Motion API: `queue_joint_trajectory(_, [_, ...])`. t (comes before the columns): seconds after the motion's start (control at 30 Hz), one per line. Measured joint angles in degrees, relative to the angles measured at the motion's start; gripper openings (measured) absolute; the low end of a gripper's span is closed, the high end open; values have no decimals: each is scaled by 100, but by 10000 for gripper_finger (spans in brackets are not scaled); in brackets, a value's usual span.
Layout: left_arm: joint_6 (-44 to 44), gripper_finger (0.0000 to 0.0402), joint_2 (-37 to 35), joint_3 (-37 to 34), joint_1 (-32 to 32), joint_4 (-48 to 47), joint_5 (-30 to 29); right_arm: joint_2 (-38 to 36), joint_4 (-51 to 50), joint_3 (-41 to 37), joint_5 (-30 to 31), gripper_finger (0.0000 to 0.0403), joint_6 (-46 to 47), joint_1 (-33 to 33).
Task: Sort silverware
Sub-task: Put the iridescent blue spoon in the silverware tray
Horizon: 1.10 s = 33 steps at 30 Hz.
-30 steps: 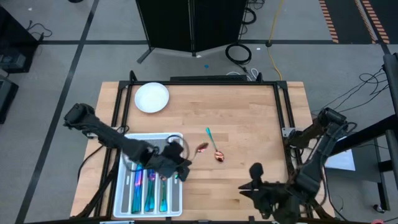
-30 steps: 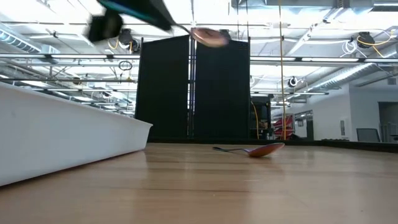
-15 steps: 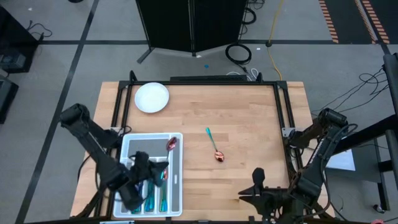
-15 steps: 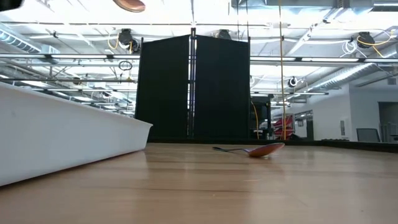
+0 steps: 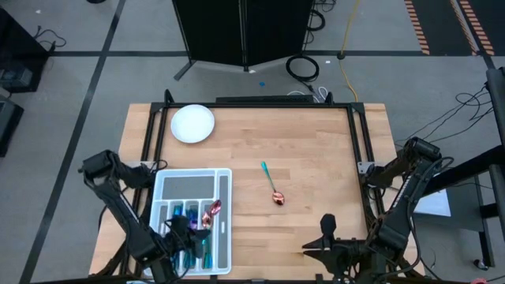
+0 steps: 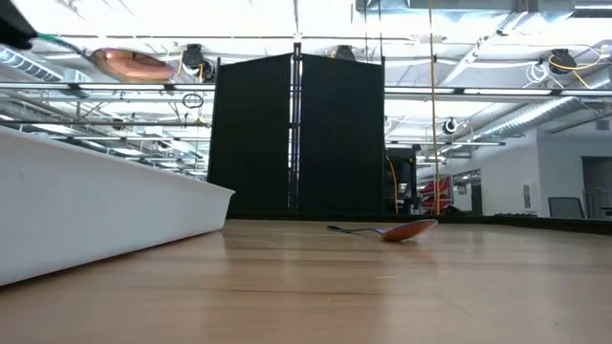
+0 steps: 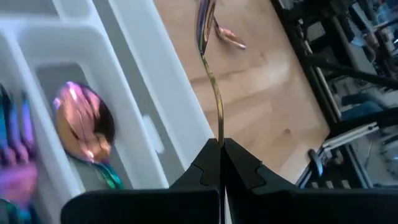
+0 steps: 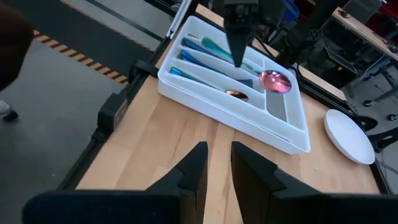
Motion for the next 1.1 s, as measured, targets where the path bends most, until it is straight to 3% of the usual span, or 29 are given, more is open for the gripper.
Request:
queue_joint_trajectory(0.23, [-139,1,503,2,-23,574,-300,0,190,0,-42,59,5,0])
queue_joint_trajectory(0.87, [-33,1,640,2,-157,-48,1245,296,206,2,-185,59,314,-11])
queue_joint_trajectory(1.1, [34,1,632,2,-33,-246,1326,302,241,2,-190,59,321,-11])
